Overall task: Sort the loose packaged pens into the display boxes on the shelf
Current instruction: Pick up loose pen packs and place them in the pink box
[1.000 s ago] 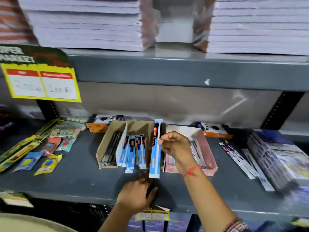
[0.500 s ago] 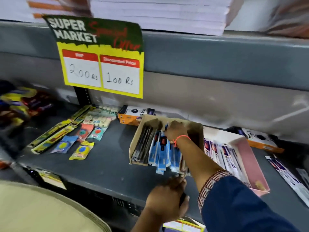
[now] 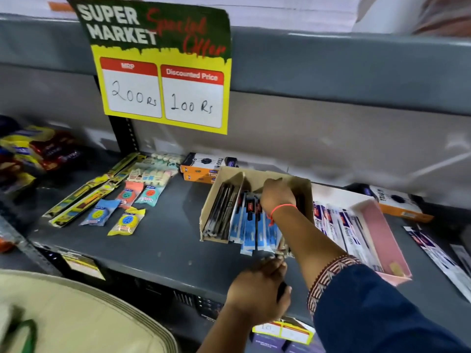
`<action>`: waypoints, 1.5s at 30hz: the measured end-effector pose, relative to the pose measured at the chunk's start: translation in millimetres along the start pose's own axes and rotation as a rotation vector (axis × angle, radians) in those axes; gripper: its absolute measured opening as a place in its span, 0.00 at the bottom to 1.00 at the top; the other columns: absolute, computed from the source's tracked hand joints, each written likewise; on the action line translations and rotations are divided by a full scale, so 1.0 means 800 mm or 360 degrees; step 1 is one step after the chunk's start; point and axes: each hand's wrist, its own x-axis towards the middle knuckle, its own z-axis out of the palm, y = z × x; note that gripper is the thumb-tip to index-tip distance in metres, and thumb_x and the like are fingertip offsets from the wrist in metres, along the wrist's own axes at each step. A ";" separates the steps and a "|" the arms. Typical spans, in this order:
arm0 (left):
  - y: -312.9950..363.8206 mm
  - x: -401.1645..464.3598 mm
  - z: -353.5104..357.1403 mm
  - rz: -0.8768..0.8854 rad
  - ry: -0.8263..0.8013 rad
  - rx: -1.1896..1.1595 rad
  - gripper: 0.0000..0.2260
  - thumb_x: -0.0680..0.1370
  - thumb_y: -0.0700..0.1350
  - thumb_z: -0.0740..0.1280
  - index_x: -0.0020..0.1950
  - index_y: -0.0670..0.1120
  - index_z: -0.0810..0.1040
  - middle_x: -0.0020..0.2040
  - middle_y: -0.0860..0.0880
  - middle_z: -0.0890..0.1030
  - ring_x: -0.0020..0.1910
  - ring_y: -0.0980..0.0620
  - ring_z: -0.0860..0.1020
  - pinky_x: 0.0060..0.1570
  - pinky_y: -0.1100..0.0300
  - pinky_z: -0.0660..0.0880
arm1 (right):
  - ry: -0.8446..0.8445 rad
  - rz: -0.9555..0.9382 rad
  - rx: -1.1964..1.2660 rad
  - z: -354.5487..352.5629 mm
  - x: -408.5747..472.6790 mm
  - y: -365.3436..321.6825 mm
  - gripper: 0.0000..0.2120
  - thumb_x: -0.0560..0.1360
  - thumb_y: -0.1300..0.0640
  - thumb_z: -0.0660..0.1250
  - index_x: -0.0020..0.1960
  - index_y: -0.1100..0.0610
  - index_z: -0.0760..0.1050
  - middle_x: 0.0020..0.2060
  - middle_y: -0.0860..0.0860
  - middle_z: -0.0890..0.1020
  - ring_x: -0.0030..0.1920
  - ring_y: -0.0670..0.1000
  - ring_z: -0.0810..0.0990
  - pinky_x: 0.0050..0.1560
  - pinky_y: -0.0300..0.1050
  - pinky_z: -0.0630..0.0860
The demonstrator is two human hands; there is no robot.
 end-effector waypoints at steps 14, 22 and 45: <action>0.019 0.004 0.023 -0.0132 0.0179 0.0028 0.27 0.73 0.56 0.53 0.57 0.42 0.83 0.58 0.47 0.81 0.55 0.48 0.80 0.52 0.60 0.76 | 0.0497 0.0296 0.0274 -0.057 -0.072 0.173 0.15 0.74 0.67 0.57 0.56 0.61 0.78 0.55 0.61 0.81 0.56 0.62 0.80 0.53 0.46 0.74; 0.112 0.030 0.038 0.0259 0.0247 -0.0004 0.23 0.69 0.56 0.55 0.44 0.47 0.87 0.47 0.53 0.85 0.45 0.57 0.83 0.44 0.66 0.76 | 0.0700 0.0753 0.0256 -0.083 -0.109 0.293 0.16 0.76 0.64 0.56 0.60 0.62 0.75 0.55 0.67 0.80 0.55 0.67 0.79 0.51 0.54 0.75; 0.116 0.060 0.060 0.0391 0.0437 0.0170 0.21 0.73 0.54 0.57 0.53 0.46 0.85 0.54 0.50 0.83 0.53 0.53 0.81 0.48 0.60 0.77 | -0.0127 0.0950 0.0499 -0.089 -0.092 0.391 0.14 0.74 0.69 0.60 0.30 0.63 0.68 0.28 0.56 0.72 0.27 0.50 0.70 0.25 0.37 0.65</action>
